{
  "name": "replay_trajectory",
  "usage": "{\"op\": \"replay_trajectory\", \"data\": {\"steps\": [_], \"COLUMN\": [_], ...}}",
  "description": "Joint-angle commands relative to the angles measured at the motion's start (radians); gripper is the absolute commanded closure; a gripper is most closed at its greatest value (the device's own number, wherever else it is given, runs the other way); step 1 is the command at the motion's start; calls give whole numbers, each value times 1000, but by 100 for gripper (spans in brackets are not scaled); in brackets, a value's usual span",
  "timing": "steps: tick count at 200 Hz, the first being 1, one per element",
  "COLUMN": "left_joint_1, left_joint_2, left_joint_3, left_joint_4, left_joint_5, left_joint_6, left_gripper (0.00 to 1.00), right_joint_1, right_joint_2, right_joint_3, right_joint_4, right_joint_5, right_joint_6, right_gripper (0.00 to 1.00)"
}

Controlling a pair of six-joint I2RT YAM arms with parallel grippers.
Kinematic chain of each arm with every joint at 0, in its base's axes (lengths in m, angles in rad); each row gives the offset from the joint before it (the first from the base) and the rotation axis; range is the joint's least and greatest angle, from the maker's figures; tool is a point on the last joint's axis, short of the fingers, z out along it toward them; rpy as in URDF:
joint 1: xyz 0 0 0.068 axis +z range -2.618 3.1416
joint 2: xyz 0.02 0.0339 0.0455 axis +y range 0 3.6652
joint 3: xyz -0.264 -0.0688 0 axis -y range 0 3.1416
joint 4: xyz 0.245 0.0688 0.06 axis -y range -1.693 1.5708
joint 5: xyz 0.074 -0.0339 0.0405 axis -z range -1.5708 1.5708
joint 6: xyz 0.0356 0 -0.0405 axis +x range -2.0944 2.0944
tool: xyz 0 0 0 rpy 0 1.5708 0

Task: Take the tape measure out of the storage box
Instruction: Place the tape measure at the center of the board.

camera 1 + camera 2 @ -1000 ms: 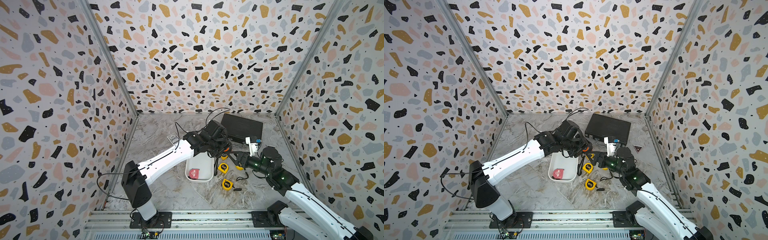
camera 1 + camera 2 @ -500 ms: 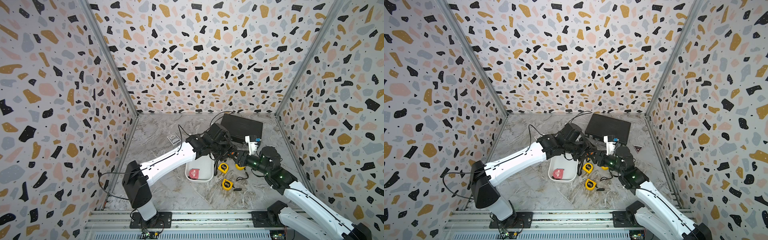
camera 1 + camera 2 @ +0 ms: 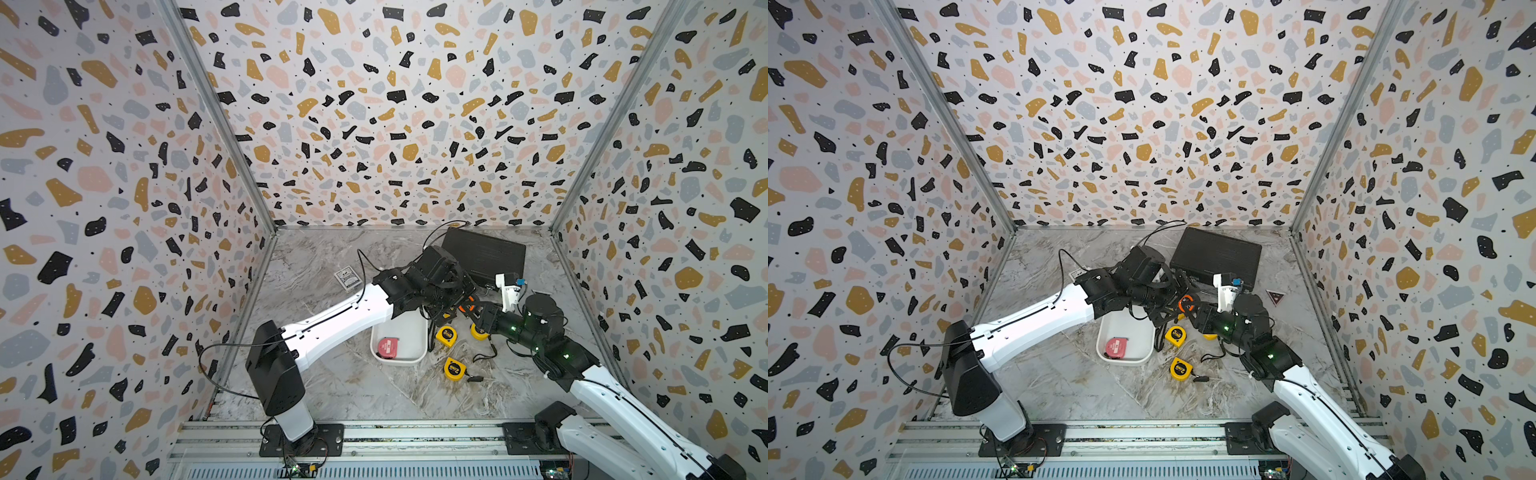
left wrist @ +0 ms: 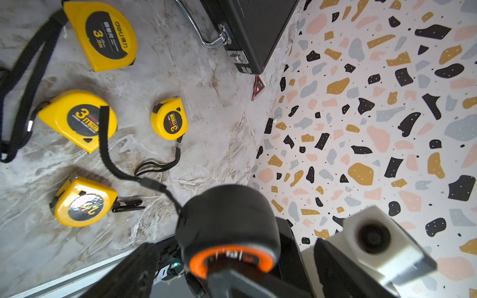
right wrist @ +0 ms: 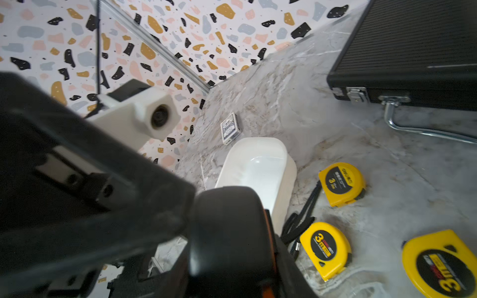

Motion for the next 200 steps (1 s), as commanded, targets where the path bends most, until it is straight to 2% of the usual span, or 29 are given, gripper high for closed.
{"op": "replay_trajectory", "data": {"steps": [1,47,78,128,200], "left_joint_1": [6,18,19,24,38], "left_joint_2": [-5,-37,-46,-66,-101], "left_joint_3": [20,-34,-51,-91,-160], "left_joint_4": [-19,-38,-49,-43,-15], "left_joint_5": [-14,-29,-34,-40,-44], "left_joint_6": [47,61,70,76,67], "left_gripper": [0,0,0,0,0], "right_joint_1": [-87,-349,-479,-549,-571], "right_joint_2": [-23,-15,43,203,342], "right_joint_3": [-3,-43,-96,-169,-203], "right_joint_4": [-61,-126,-102,9,22], "right_joint_5": [-13,-99,-155,-226,-256], "right_joint_6": [-8,-10,3,33,38], "right_gripper": [79,79,78,75,73]}}
